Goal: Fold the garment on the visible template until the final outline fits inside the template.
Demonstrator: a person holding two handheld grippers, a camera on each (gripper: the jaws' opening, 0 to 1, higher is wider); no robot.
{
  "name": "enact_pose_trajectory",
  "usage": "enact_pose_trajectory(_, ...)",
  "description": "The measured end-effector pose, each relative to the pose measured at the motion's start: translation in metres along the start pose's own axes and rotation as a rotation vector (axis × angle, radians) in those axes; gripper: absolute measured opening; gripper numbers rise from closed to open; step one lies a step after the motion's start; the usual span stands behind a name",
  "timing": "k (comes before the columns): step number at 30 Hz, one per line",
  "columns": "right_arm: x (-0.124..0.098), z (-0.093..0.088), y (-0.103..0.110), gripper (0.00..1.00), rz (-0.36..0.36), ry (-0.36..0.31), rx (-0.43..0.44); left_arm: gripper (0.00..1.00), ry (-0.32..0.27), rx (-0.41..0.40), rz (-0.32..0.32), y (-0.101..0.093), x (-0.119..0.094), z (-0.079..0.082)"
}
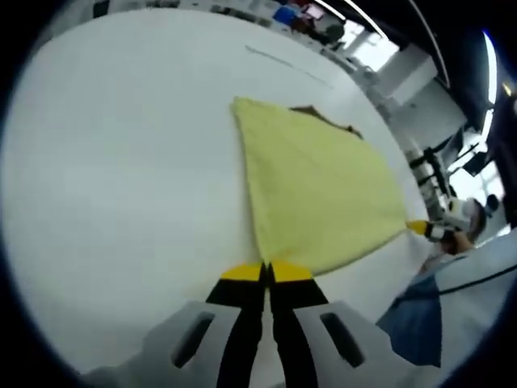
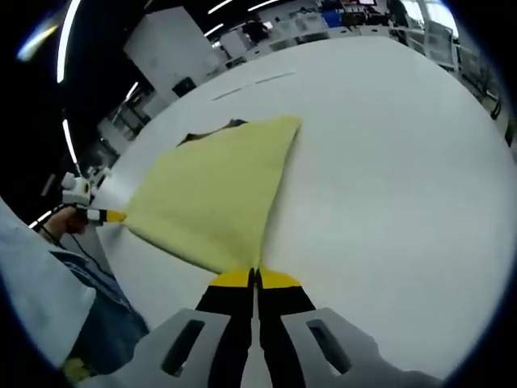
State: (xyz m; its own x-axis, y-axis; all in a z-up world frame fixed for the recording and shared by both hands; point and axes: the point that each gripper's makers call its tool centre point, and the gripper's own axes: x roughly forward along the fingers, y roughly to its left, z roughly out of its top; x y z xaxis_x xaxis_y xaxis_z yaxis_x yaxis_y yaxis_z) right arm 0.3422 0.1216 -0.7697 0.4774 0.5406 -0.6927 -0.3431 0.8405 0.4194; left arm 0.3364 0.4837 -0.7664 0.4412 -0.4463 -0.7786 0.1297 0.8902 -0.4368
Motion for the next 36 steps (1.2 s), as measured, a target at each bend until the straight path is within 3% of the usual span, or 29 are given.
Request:
enact_pose_trajectory(6, -0.001, -0.001, 0.001, 0.02, 0.008, -0.024, 0.008, 0.0, -0.001, 0.029, -0.013, -0.005, -0.001, -0.003)
enact_pose_trajectory(10, 0.0, -0.002, 0.004, 0.03, 0.004, -0.029, -0.044, 0.0, -0.036, 0.132, 0.007, -0.009, 0.0, -0.002)
enact_pose_trajectory(16, -0.001, -0.003, 0.008, 0.05, -0.013, -0.045, -0.102, 0.03, -0.051, 0.174, 0.035, -0.014, -0.002, -0.005)
enact_pose_trajectory(20, -0.006, -0.002, 0.014, 0.15, 0.005, -0.058, -0.11, 0.17, -0.039, 0.206, 0.059, -0.017, -0.007, -0.009)
enact_pose_trajectory(24, -0.015, 0.006, 0.016, 0.23, -0.002, -0.106, -0.105, 0.36, -0.076, 0.203, 0.094, -0.019, -0.014, -0.006)
enact_pose_trajectory(30, -0.034, 0.025, 0.016, 0.42, -0.046, -0.174, -0.2, 0.46, -0.138, 0.227, 0.107, -0.033, -0.035, 0.002)
enact_pose_trajectory(34, -0.045, 0.032, 0.022, 0.54, -0.057, -0.196, -0.254, 0.66, -0.15, 0.243, 0.1, -0.043, -0.046, 0.004)
enact_pose_trajectory(36, -0.049, 0.034, 0.025, 0.6, -0.061, -0.205, -0.29, 0.69, -0.163, 0.267, 0.109, -0.047, -0.051, 0.006)
